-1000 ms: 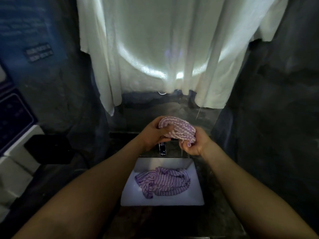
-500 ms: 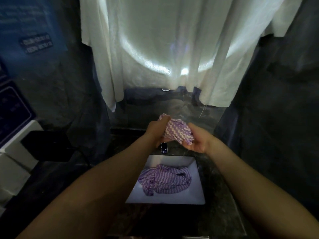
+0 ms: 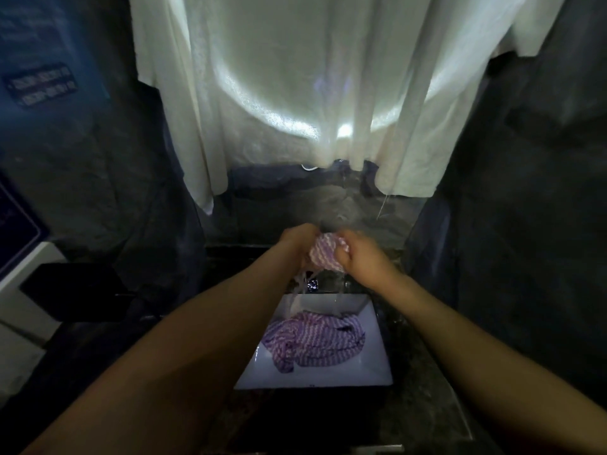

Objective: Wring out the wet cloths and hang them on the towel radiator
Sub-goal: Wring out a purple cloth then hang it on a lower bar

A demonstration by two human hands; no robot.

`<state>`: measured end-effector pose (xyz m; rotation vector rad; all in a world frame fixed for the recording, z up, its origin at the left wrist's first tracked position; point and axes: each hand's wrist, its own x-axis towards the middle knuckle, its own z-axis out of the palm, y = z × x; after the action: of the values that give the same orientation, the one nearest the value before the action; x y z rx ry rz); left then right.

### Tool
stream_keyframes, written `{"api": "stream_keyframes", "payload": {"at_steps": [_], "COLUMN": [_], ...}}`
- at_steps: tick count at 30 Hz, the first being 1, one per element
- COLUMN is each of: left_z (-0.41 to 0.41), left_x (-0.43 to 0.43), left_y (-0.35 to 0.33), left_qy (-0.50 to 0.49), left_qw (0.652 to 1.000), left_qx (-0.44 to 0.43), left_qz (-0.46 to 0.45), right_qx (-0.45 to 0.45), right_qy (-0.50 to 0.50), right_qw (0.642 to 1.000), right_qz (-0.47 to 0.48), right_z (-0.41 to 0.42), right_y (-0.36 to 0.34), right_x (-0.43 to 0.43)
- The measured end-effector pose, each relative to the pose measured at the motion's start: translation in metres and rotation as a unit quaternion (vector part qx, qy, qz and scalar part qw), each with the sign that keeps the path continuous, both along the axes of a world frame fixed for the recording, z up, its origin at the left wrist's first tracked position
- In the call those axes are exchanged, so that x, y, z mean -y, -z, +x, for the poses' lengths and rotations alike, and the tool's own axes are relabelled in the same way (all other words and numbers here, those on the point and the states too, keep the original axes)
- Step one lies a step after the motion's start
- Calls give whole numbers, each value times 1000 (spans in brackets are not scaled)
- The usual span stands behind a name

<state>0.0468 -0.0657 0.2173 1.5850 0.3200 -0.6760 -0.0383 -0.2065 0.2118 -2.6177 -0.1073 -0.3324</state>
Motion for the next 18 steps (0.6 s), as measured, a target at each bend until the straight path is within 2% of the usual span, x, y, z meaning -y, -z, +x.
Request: {"api": "stream_keyframes", "payload": {"at_steps": [5,8,10,12,13,14,16,17,18], "left_z": [-15,-22,-26,-28,-30,-30,-27,-28,-27], "left_x": [-7,-9,-10,-11,-14,-17,-24,-26,-27], "left_y": [-11,-12,-11,-13,-17,-18,-17,-18,-15], "left_qy": [54,64,65,70,70,61,56,61,65], "left_qw": [998,997,996,991,987,979,958,950,944], "left_qx": [20,4,-16,-29,-28,-27,-41,-33,-19], "left_qz": [15,-46,-65,-109,-145,-190,-279,-305,-324], "right_qx": [-6,20,3,-36,-64,-102,-199,-236,-256], "right_qy": [-41,-75,-55,42,94,128,141,132,128], "right_qw": [993,983,995,994,973,936,799,734,688], "right_qz": [-110,-166,-86,97,199,313,550,623,667], "right_z": [-5,-8,-5,-6,-8,-9,-15,-18,-20], "right_y": [5,9,15,10,2,-6,-24,-31,-34], "right_x": [-2,2,7,3,0,-3,-3,0,4]}}
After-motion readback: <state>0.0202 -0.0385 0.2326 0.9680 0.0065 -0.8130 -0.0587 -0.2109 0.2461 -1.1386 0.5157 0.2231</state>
